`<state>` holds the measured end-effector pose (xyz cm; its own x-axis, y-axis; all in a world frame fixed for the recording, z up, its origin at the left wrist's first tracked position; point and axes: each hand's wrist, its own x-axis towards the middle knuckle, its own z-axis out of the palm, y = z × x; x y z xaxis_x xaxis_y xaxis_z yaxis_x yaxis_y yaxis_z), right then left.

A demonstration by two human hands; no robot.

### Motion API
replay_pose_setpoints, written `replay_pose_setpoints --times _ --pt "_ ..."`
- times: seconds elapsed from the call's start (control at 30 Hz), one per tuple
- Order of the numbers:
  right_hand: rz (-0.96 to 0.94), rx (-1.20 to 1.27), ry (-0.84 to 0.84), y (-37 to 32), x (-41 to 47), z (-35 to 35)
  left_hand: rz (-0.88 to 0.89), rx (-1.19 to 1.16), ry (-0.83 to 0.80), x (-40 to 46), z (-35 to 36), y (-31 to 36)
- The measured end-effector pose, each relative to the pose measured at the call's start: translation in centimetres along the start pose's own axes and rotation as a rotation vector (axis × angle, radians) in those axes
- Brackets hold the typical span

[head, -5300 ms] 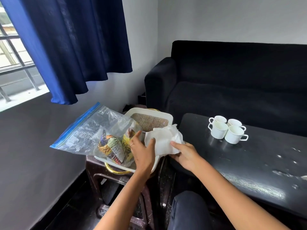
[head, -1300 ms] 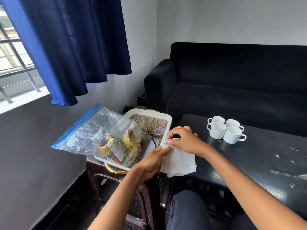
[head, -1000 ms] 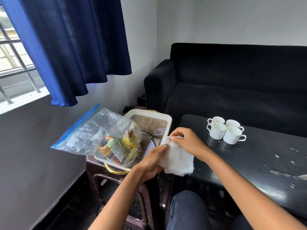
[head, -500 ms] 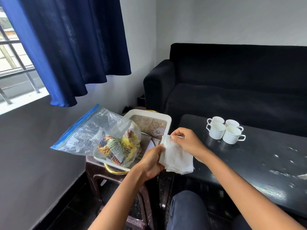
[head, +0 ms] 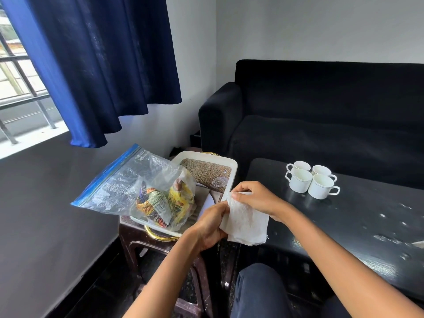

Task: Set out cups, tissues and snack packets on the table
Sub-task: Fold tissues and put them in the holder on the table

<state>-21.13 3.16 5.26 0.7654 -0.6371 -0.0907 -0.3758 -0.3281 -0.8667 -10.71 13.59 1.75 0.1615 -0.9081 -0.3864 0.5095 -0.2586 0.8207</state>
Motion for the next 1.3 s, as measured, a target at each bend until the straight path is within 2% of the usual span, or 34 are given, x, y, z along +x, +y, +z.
replay_pose_setpoints --times 0.17,0.4,0.73,0.97,1.17,1.3 --pt "-0.053 0.013 0.064 0.0 -0.2 0.1 -0.007 -0.009 -0.017 -0.1 -0.1 0.1" --pt "-0.050 -0.112 0.094 0.1 -0.2 0.1 -0.009 -0.028 -0.029 0.0 -0.3 0.1" --pt "-0.026 0.055 0.334 0.7 0.0 0.5 -0.001 -0.153 -0.058 0.2 -0.6 0.2" --pt "0.017 0.064 0.325 0.7 0.2 1.3 -0.014 -0.110 -0.011 0.3 -0.5 0.0" --pt "0.048 -0.013 0.336 0.2 0.3 2.0 0.030 -0.058 -0.077 0.0 -0.1 -0.1" --pt "0.019 0.022 0.332 0.1 0.1 2.2 0.100 -0.043 -0.007 0.3 -0.3 -0.6"
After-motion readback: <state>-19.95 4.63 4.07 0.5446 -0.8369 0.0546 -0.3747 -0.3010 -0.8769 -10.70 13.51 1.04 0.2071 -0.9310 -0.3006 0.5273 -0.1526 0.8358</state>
